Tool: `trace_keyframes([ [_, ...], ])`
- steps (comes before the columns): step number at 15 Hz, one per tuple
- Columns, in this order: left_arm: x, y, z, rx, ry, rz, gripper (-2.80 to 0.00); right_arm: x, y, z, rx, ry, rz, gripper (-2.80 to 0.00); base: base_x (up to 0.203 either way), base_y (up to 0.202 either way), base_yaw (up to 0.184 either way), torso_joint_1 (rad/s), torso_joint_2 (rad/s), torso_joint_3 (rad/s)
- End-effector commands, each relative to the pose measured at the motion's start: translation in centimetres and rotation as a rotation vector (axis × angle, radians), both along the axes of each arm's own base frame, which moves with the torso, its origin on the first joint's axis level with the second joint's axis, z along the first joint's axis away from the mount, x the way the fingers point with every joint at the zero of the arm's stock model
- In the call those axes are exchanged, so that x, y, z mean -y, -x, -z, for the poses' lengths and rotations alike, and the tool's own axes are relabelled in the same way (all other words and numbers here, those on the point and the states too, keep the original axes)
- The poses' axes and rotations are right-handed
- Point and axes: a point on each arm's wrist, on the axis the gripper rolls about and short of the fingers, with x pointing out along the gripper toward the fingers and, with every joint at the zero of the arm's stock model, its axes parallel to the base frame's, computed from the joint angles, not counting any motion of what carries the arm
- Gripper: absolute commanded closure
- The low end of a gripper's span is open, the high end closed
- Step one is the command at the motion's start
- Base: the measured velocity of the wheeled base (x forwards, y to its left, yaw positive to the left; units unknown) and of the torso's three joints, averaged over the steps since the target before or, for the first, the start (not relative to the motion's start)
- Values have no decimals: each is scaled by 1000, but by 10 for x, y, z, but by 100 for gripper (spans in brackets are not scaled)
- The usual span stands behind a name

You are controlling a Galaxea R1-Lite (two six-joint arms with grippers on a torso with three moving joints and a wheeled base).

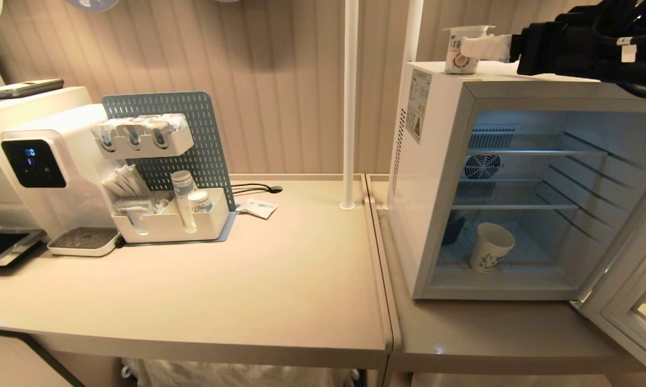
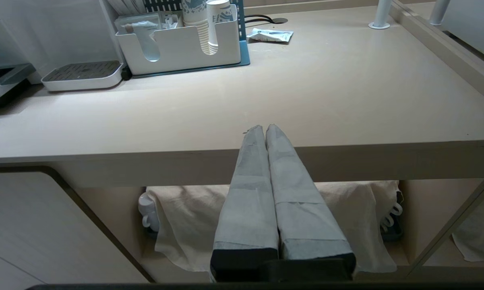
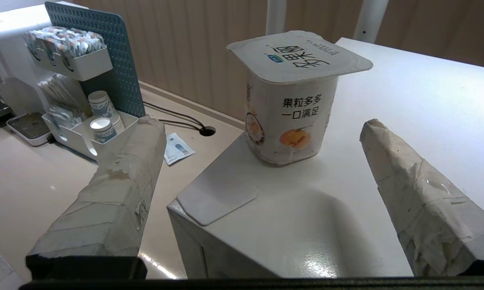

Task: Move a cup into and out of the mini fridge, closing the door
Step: Put the yoghurt in the freezer

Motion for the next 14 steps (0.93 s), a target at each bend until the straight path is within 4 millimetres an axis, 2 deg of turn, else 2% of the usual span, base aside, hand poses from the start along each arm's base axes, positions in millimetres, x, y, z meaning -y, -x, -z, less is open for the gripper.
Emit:
trace_keyframes([
  [1,0,0,0,1,-1,0,0,-5,4,-2,4,-2,-21,-280,0,0,0,0,0,0],
  [3,0,0,0,1,-1,0,0,-12,1,2,-14,-13,-40,-280,0,0,0,0,0,0],
  [10,0,0,0,1,-1,0,0,-18,-22,11,26,-20,-34,-280,0,0,0,0,0,0],
  [14,0,0,0,1,-1,0,0,-19,-29,13,32,-16,-33,-280,0,0,0,0,0,0],
])
